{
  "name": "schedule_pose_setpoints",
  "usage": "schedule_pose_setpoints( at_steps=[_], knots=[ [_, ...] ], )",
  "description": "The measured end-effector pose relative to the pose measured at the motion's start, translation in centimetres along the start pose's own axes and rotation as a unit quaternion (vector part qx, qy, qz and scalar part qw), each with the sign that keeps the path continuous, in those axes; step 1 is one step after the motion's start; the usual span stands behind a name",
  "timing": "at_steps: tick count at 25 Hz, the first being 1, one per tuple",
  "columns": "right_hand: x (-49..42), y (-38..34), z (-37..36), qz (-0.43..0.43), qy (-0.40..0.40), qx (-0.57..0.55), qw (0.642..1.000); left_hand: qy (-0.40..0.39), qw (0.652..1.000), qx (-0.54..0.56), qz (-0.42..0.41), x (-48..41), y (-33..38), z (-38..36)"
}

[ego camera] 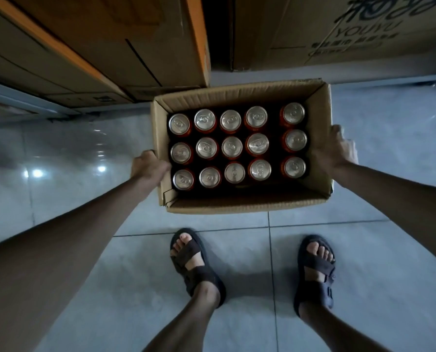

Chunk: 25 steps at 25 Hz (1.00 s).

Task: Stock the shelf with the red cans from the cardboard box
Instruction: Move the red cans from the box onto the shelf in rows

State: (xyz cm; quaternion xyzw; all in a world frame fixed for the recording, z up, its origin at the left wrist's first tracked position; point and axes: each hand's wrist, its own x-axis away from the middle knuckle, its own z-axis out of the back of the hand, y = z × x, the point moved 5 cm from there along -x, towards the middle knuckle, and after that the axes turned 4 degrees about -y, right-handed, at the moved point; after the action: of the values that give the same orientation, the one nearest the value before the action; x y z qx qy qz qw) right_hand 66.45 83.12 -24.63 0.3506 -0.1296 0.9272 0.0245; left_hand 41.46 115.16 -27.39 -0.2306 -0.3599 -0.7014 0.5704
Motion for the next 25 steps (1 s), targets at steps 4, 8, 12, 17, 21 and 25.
schedule_pose_setpoints(
  at_steps=[4,8,12,17,21,25],
  knots=[
    [6.4,-1.7,0.2,0.063,0.017,0.006,0.998,-0.086,0.995,0.043,-0.018,5.4,0.4,2.7],
    [13.0,-4.4,-1.5,0.121,-0.066,-0.007,0.991,-0.124,0.990,0.042,-0.051,8.3,1.5,7.0],
    [17.3,-7.0,-5.1,0.195,-0.196,0.000,0.961,-0.173,0.984,0.003,-0.053,8.3,1.6,8.6],
    [17.1,-10.5,-9.9,0.233,-0.164,0.076,0.956,-0.202,0.979,-0.037,-0.020,5.0,0.9,7.6],
    [13.8,-14.7,-15.3,0.322,-0.085,0.239,0.912,-0.226,0.974,-0.005,-0.021,-0.2,2.0,4.8],
    [11.1,-16.2,-20.4,0.316,-0.059,0.277,0.905,-0.229,0.971,0.017,-0.066,-3.6,2.3,2.4]
  ],
)
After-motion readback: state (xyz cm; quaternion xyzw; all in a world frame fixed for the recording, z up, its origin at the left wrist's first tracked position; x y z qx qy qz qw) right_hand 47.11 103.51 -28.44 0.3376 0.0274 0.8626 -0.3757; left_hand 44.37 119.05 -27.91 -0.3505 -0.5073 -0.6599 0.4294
